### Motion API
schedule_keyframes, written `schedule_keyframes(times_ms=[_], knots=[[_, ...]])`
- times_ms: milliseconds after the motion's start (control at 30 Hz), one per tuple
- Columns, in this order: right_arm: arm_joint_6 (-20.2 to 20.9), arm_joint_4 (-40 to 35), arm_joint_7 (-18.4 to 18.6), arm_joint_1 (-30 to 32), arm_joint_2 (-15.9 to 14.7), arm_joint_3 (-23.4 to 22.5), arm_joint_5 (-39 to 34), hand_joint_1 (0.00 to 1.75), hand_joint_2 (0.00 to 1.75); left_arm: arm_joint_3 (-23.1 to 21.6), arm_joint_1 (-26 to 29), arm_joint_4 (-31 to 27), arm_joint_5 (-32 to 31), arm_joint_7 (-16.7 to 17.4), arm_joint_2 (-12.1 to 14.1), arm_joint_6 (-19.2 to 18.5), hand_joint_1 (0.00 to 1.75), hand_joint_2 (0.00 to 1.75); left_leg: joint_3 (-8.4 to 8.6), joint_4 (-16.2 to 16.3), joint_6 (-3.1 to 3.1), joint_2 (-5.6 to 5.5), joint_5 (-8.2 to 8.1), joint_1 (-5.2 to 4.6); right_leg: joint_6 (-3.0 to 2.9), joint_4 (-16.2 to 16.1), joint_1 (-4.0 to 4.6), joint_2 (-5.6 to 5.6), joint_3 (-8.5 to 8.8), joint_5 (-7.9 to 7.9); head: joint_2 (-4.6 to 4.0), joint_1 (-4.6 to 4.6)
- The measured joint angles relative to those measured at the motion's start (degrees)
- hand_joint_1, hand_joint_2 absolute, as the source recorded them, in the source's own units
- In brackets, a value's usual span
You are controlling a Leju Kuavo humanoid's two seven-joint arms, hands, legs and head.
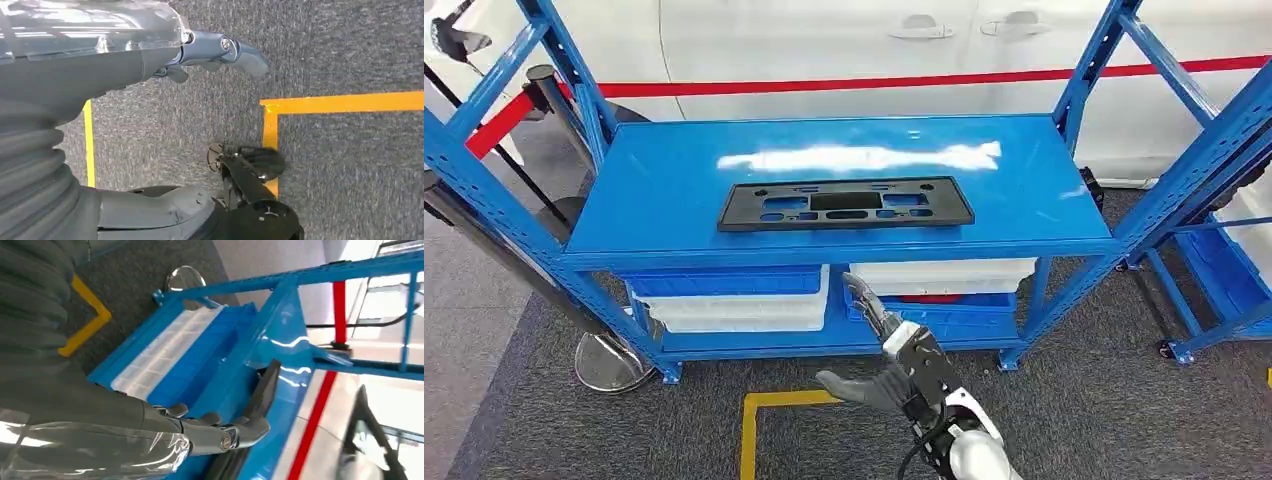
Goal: Take the parts from the cabinet and place them on the table.
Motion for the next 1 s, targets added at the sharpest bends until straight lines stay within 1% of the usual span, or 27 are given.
schedule_keyframes(times_ms=[67, 100, 300, 367, 400, 433, 467, 500, 533, 567, 600, 667, 700, 833, 1000], knots=[[0.0, 1.4, 0.8, -0.8, 0.3, 0.0, -0.6, 0.00, 1.75, -0.8, -0.1, 0.0, 0.7, 0.1, 0.2, -0.1, 0.00, 0.00, 0.00, 0.0, 0.00, 0.00, 0.00, 0.00, 0.00, 0.0, 0.00, 0.00, 0.00, 0.00, 0.00, 0.00], [0.0, 2.1, 1.4, -1.1, 0.3, 0.0, -1.1, 0.00, 1.75, -1.3, -0.1, 0.0, 1.0, 0.1, 0.4, -0.1, 0.00, 1.75, 0.01, 0.0, 0.00, 0.00, 0.00, 0.00, 0.00, 0.0, 0.00, 0.00, 0.00, 0.00, 0.00, 0.00], [-0.4, 4.7, 3.3, -1.3, 0.3, 0.7, -1.0, 0.00, 1.75, -3.7, -0.1, 0.0, 2.9, -0.5, 0.8, -1.2, 0.00, 1.75, -0.03, 0.0, -0.01, -0.01, 0.00, 0.00, -0.01, 0.0, 0.00, -0.01, -0.04, 0.00, 0.00, 0.00], [-1.0, 5.5, 4.1, -1.7, 0.3, 1.2, 1.7, 0.00, 1.75, -4.4, -0.2, 0.0, 3.6, -0.1, 0.9, -1.6, 0.00, 1.75, -0.05, 0.0, -0.01, -0.01, 0.00, 0.00, -0.01, 0.0, 0.00, 0.00, -0.07, 0.00, 0.00, 0.00], [-1.6, 6.2, 4.2, -2.1, 0.3, 1.5, 4.4, 0.00, 1.75, -4.9, -0.2, 0.0, 4.0, -0.1, 0.9, -1.8, 0.00, 1.75, -0.06, 0.0, -0.01, 0.00, 0.00, 0.00, 0.00, 0.0, 0.00, 0.00, -0.08, 0.00, 0.00, 0.00], [-2.9, 6.9, 4.2, -2.5, 0.3, 1.9, 9.2, 0.00, 1.75, -5.4, -0.2, 0.0, 4.7, 0.0, 0.9, -1.9, 0.00, 0.00, -0.07, 0.0, -0.01, -0.01, 0.01, 0.00, 0.00, 0.0, 0.00, -0.01, -0.08, 0.00, 0.00, 0.00], [-5.4, 7.3, 3.9, -3.0, 0.3, 2.3, 15.5, 0.00, 1.75, -6.0, -0.2, 0.0, 5.3, 0.2, 0.9, -2.1, 0.00, 0.00, -0.08, 0.0, -0.01, -0.01, 0.01, 0.00, 0.00, 0.0, -0.01, -0.01, -0.09, 0.00, 0.00, 0.00], [-9.0, 7.5, 3.4, -3.5, 0.4, 2.7, 24.7, 0.00, 1.75, -6.6, -0.2, 0.0, 6.0, 0.3, 0.9, -2.2, 0.00, 0.00, -0.08, 0.0, -0.01, -0.01, 0.01, 0.00, 0.00, 0.0, -0.01, -0.01, -0.09, 0.00, 0.00, 0.00], [-12.1, 7.5, 3.4, -4.1, 0.4, 3.0, 34.6, 0.00, 1.75, -7.2, -0.2, 0.0, 6.6, 0.4, 0.9, -2.3, 0.00, 0.00, -0.07, 0.0, -0.01, 0.00, 0.01, 0.00, -0.01, 0.0, -0.01, 0.00, -0.09, 0.01, 0.00, 0.00], [-14.9, 7.6, 3.6, -4.9, 0.4, 3.4, 46.8, 0.00, 1.75, -8.1, -0.3, 0.0, 7.0, 0.4, 0.9, -2.5, 0.00, 0.00, -0.05, 0.0, -0.04, 0.01, 0.03, 0.00, -0.01, 0.0, -0.01, 0.01, -0.10, 0.01, 0.00, 0.00], [-16.3, 7.6, 3.8, -5.6, 0.3, 3.8, 56.5, 0.00, 1.75, -8.7, -0.4, 0.0, 7.3, 0.4, 0.9, -2.7, 0.00, 0.00, -0.02, 0.0, -0.04, 0.01, 0.03, 0.00, -0.01, 0.0, 0.00, 0.02, -0.09, 0.01, 0.00, 0.00], [-17.0, 7.7, 4.3, -5.9, 0.0, 4.2, 69.3, 0.00, 1.75, -9.7, -0.5, 0.0, 7.8, 0.3, 0.9, -2.9, 0.00, 0.00, -0.05, 0.0, -0.04, -0.04, 0.03, 0.00, -0.01, 0.0, 0.00, -0.05, -0.09, 0.00, 0.00, 0.00], [-17.2, 7.8, 4.3, -5.9, -0.3, 4.3, 70.8, 0.00, 1.75, -10.2, -0.5, 0.0, 8.2, 0.3, 0.9, -2.9, 0.00, 0.00, -0.08, 0.0, -0.04, -0.05, 0.03, 0.00, -0.01, 0.0, 0.00, -0.06, -0.12, 0.00, 0.00, 0.00], [-17.9, 8.3, 4.9, -6.2, -1.3, 4.4, 69.4, 0.00, 1.75, -12.0, -0.6, 0.0, 8.9, 0.5, 1.0, -3.0, 0.00, 0.00, -0.12, 0.0, -0.04, -0.01, 0.03, 0.00, -0.02, 0.1, 0.00, -0.01, -0.17, 0.01, 0.00, 0.00], [-18.5, 8.8, 5.6, -6.2, -1.6, 5.1, 72.6, 0.00, 1.75, -14.3, -0.7, 0.1, 10.9, 0.9, 1.1, -2.9, 0.00, 0.00, -0.17, 0.0, -0.04, -0.02, 0.03, 0.00, -0.02, 0.1, 0.00, -0.02, -0.25, 0.01, 0.00, 0.00]])
